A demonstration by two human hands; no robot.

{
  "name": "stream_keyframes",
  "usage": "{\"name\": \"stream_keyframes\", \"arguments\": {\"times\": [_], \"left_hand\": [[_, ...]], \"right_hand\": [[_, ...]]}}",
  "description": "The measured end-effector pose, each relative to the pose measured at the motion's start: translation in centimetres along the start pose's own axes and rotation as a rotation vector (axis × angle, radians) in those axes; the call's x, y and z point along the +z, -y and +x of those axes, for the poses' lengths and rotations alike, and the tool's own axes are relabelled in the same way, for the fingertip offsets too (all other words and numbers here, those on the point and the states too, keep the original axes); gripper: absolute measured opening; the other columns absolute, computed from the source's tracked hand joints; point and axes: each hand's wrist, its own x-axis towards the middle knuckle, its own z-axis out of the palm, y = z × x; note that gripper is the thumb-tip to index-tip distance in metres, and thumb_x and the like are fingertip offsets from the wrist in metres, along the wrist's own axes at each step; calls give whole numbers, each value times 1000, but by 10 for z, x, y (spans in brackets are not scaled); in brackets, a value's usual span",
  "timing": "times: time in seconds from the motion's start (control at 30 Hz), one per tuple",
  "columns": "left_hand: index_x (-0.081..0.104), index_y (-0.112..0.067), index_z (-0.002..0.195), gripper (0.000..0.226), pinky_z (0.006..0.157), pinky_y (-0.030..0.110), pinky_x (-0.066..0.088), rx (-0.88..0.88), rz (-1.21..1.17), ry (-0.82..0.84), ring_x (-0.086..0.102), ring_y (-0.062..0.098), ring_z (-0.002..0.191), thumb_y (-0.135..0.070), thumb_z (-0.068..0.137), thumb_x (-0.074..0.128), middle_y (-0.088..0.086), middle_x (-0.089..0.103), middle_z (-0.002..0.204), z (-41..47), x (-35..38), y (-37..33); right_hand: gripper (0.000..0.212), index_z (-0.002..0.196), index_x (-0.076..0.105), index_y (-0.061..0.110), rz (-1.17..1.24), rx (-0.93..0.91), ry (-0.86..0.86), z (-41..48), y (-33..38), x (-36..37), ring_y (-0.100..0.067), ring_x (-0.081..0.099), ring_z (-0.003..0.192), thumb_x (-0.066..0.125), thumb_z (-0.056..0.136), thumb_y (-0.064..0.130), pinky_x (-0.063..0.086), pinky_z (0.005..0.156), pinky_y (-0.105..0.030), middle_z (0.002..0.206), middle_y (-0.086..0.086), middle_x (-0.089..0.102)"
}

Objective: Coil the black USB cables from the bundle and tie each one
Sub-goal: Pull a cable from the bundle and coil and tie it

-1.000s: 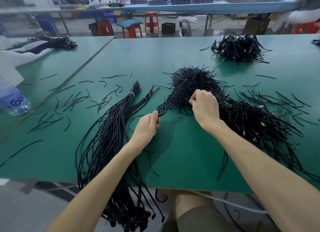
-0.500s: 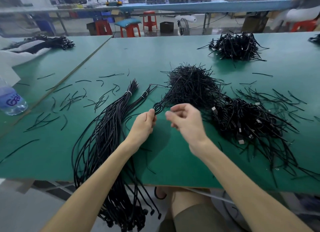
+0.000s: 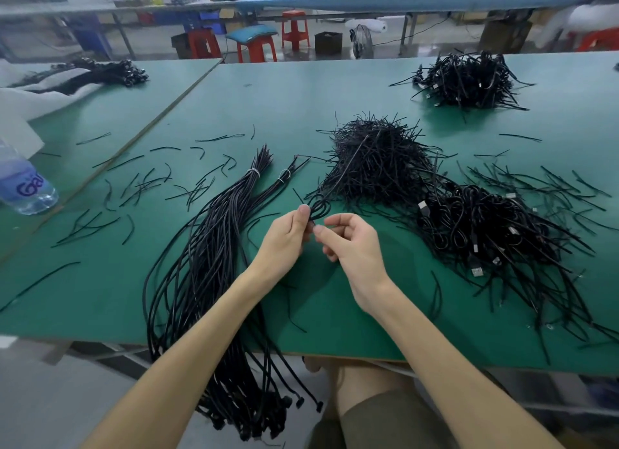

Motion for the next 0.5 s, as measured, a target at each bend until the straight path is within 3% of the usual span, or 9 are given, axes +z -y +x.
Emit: {"name": "stream_keyframes", "arguments": {"times": [0.17, 0.33, 0.4, 0.5], "left_hand": [[41, -18, 74, 42, 40, 18, 21, -97, -136, 79, 25, 6, 44, -37, 112, 36, -15, 33, 53, -5, -3, -7], [43, -17, 80, 41, 40, 18, 17, -125, -182, 297, 18, 10, 46, -45, 109, 39, -8, 23, 60, -9, -5, -11], [45, -18, 76, 44, 42, 19, 16, -129, -160, 381, 17, 12, 49, -48, 108, 41, -4, 21, 63, -11, -7, -12], [43, -30, 61, 50, 43, 21, 15, -135, -150, 405, 17, 13, 49, -45, 109, 41, -2, 21, 64, -13, -9, -13]], "right_hand": [[30, 113, 57, 11, 73, 12, 80, 0, 0, -4, -11, 57, 61, 76, 91, 16, 45, 59, -24, 76, -1, 66], [50, 127, 61, 17, 278, -15, 147, -1, 3, -10, -10, 42, 59, 76, 84, 36, 37, 57, -21, 68, 4, 53], [48, 127, 66, 25, 217, -72, 168, -3, 3, -9, -8, 36, 58, 79, 82, 33, 36, 58, -16, 64, 8, 43], [41, 123, 70, 26, 170, -93, 216, -4, 2, -9, -12, 41, 65, 81, 84, 23, 39, 65, -18, 67, 2, 47]]}}
